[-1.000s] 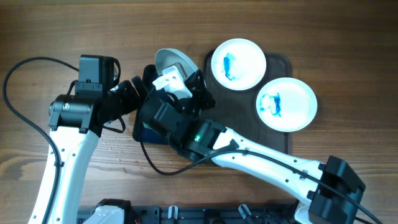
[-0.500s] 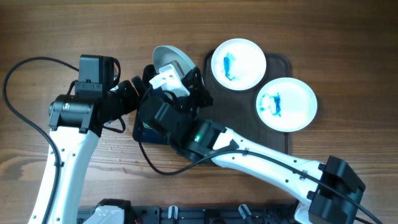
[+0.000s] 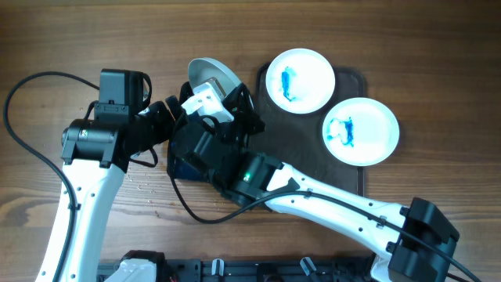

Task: Clean dirty plates on tray and stack at the side
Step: 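Lift the plate with right gripper and tilt it over the black tray, then carry the plate right and set it down beside the brown tray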

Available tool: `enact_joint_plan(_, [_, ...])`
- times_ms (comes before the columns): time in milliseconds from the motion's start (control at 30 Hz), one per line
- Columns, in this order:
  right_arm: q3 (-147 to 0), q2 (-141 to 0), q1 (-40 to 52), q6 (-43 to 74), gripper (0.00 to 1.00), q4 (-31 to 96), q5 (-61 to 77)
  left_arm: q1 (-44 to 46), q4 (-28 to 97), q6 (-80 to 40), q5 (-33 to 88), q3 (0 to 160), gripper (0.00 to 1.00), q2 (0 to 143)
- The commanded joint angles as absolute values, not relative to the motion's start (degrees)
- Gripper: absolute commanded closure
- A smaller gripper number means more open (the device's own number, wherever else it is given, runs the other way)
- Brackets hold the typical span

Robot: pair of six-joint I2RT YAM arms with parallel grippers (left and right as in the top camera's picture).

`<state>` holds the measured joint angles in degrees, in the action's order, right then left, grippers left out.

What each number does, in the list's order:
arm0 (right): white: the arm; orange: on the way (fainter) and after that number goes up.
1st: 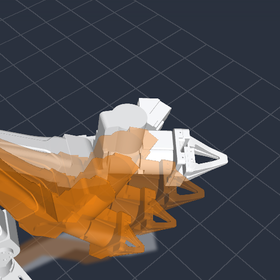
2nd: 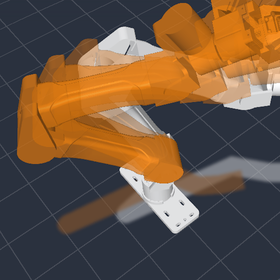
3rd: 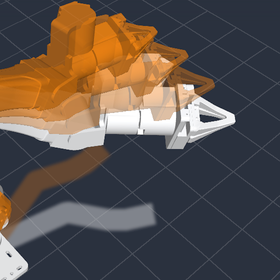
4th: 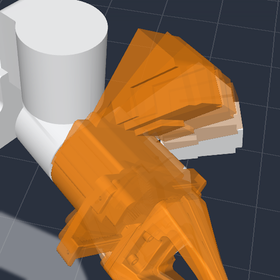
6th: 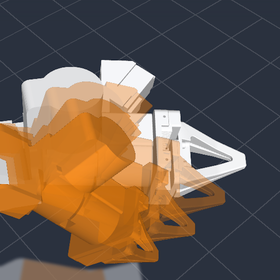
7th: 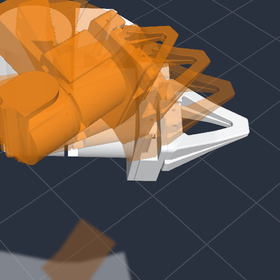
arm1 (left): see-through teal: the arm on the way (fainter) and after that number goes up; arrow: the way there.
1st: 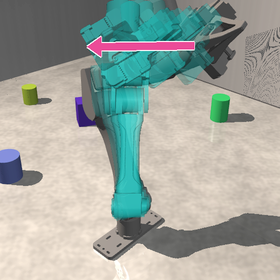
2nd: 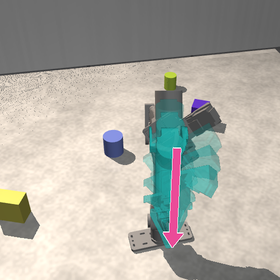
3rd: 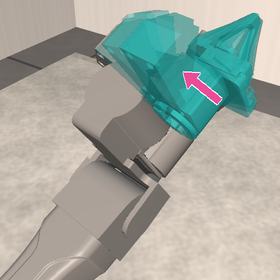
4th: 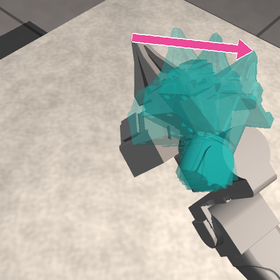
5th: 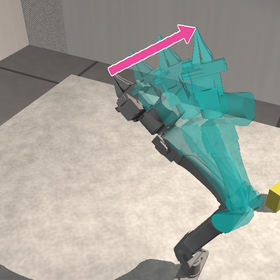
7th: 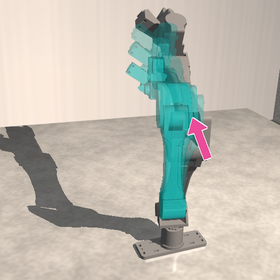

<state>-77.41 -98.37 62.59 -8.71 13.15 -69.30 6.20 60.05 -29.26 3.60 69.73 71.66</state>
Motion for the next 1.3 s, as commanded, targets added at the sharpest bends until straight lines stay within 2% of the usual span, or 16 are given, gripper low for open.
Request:
enact_joint_plan(0, [-78.5, -98.1, 62.8, -9.1, 0.96, 12.6, -70.9, 5.7, 60.1, -28.8, 4.5, 70.5, 0.0, 71.0])
enact_joint_plan(700, [-78.5, -98.1, 62.8, -8.8, 0.96, 11.3, -70.9, 5.7, 60.1, -28.8, 4.5, 70.5, 0.0, 71.0])
enact_joint_plan(800, [-78.5, -98.1, 61.3, -3.6, 0.96, 12.6, -68.0, 5.7, 60.1, -28.8, 4.5, 70.5, 0.0, 71.0])
enact_joint_plan(967, [-78.5, -97.0, 50.0, 23.2, 0.96, 28.6, -32.4, 5.7, 60.1, -28.8, 4.5, 70.5, 0.0, 71.0])
enact_joint_plan(1033, [-78.5, -94.0, 43.7, 29.5, 0.96, 32.4, -19.7, 5.7, 60.1, -28.8, 4.5, 70.5, 0.0, 71.0])
enact_joint_plan(1167, [-78.5, -82.7, 26.5, 31.2, 0.96, 39.7, 0.2, 5.7, 60.1, -28.8, 4.5, 70.5, 0.0, 71.0])
enact_joint_plan(1267, [-78.5, -76.3, 8.9, 32.5, 0.96, 47.9, 5.0, 5.7, 60.1, -28.8, 4.5, 70.5, 0.0, 71.0])
